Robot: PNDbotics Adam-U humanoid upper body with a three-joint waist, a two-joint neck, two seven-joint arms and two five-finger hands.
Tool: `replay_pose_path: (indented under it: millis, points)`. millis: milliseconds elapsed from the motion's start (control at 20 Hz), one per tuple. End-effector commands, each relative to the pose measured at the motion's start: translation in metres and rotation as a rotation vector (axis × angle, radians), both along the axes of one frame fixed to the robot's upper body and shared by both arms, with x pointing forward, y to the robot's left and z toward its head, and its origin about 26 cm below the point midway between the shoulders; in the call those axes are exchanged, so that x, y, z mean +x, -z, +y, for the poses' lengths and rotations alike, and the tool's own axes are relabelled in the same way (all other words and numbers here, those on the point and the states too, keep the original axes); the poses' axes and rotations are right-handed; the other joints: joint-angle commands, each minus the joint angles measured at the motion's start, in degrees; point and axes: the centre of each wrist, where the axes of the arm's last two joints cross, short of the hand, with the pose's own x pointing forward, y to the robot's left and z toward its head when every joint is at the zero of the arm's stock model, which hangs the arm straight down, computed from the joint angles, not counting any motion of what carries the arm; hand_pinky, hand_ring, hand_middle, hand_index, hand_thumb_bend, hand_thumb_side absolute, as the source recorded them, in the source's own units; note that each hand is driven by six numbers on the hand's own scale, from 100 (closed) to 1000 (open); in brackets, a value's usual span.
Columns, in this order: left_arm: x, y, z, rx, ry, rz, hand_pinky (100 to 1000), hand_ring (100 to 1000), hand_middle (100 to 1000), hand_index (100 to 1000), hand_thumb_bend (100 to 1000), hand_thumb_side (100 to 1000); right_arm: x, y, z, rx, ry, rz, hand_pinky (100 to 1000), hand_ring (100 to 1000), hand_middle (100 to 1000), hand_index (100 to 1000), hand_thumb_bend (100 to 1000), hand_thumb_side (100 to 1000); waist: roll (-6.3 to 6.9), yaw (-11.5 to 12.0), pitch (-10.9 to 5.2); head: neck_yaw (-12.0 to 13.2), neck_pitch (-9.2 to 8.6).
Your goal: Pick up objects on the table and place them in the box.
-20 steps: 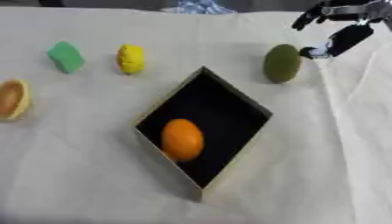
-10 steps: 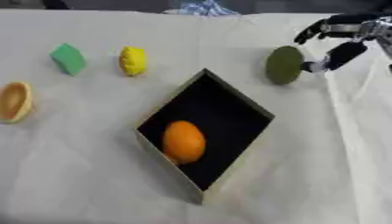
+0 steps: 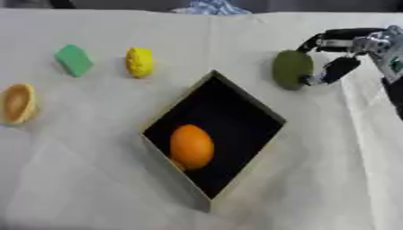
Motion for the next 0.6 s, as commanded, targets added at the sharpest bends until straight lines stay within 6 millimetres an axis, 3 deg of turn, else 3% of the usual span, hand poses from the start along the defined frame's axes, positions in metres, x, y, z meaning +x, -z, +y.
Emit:
replay_pose_path:
  millis: [50,150,200,350,600]
  points:
    - [-0.001,-0.007,0.002,0.015,0.001,-0.023,822,696,655,829,119,773,0.001,-0.008,0.0,-0.007,-0.034,-0.027,879,856,605,711,337,232,0.06,0.18,-0.74,0.08,-0.28]
    - [-0.001,-0.007,0.002,0.015,0.001,-0.023,822,697,655,829,119,773,0.0,-0.011,-0.001,0.031,-0.032,-0.068,872,834,564,671,306,188,-0.02,0.15,-0.72,0.25,-0.18]
    - [-0.001,-0.007,0.002,0.015,0.001,-0.023,822,697,655,829,128,776,-0.001,-0.015,0.001,0.051,-0.038,-0.092,864,808,530,635,211,100,-0.07,0.12,-0.76,0.32,-0.16]
    - [-0.001,-0.008,0.001,0.017,0.002,-0.024,821,697,655,829,122,770,-0.005,-0.03,0.01,0.099,-0.067,-0.177,858,791,510,616,146,100,-0.21,0.0,-0.98,0.41,-0.19]
    - [-0.001,-0.009,0.001,0.02,0.003,-0.025,821,698,654,828,123,766,-0.014,-0.051,0.027,0.133,-0.096,-0.238,853,779,505,613,143,100,-0.32,-0.08,-1.2,0.37,-0.19]
